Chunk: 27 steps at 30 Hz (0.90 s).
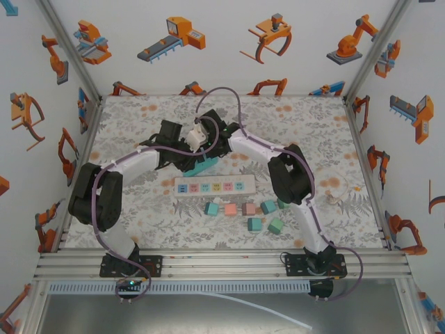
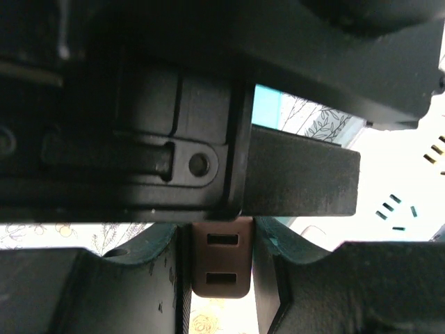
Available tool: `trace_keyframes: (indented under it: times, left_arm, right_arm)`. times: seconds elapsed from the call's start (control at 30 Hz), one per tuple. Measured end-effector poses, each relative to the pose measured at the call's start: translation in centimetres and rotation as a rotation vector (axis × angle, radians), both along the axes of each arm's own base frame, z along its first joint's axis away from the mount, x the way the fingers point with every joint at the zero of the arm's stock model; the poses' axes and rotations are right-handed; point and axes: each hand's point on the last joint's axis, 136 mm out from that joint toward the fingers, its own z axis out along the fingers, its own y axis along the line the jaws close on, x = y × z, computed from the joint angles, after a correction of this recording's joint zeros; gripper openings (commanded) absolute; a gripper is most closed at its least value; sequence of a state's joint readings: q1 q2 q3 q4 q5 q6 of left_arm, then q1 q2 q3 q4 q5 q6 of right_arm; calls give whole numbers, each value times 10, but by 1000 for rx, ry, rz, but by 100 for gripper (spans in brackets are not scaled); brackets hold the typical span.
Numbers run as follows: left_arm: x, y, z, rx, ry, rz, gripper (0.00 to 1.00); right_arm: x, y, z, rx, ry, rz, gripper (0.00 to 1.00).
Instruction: Pull the plug off the socket
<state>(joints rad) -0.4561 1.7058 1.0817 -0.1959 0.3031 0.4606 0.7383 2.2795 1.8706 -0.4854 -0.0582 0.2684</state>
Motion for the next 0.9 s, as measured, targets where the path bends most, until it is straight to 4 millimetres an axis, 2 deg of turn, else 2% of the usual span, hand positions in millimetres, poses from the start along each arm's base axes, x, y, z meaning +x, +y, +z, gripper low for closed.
trace_keyframes:
  times: [0.27, 0.43, 0.7, 0.83, 0.9]
  left_arm:
    - [-11, -4, 3, 103, -105, -103, 6]
    - [-22, -17, 26, 131, -212, -180, 6]
    - [-24, -18, 27, 115, -202, -183, 6]
    - [-32, -21, 30, 61, -171, -180, 6]
    - [-35, -20, 39, 11, -154, -155, 6]
  right_arm:
    - [0, -3, -2, -1, 27, -26, 69]
    - [1, -4, -1, -12, 20, -31, 69]
    - [1, -3, 2, -8, 17, -36, 71]
    - [-4, -3, 4, 8, 26, -37, 72]
    - [-9, -5, 4, 13, 40, -34, 73]
